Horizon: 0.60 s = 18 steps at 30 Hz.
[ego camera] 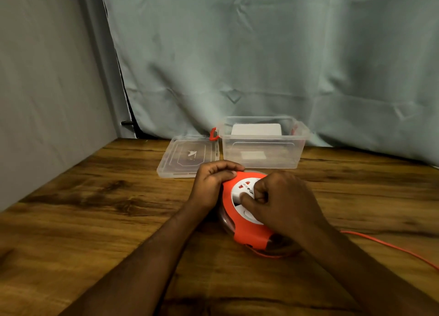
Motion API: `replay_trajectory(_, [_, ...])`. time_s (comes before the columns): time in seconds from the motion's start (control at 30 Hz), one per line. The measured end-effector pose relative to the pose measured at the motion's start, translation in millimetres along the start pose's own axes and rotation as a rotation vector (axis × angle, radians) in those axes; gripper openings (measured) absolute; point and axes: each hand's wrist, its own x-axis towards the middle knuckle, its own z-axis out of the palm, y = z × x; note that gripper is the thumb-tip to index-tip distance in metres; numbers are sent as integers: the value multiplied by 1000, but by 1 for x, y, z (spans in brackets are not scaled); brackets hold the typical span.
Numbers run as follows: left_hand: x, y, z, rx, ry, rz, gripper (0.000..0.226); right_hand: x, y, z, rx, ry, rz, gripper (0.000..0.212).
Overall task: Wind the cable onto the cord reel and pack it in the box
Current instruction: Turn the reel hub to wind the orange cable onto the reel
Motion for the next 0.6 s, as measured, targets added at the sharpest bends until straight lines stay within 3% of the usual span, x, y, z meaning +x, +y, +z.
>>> replay_trajectory(0.1, [0, 0, -1, -2, -8, -5, 26, 2, 10, -8, 77, -1, -73, 16])
replay_trajectory(0.13, [0, 1, -1, -2, -9, -7, 26, 3, 13, -14, 102, -40, -100, 16])
replay_trajectory(0.27, [0, 2, -1, 0, -14, 1, 26, 5, 26, -34, 71, -196, -196, 47])
replay_trajectory(0.37, [0, 0, -1, 6, -8, 2, 25, 8, 35, -42, 69, -285, -162, 60])
replay_trajectory(0.6, [1, 0, 0, 13, 16, 7, 24, 8, 35, -46, 116, -323, -116, 72])
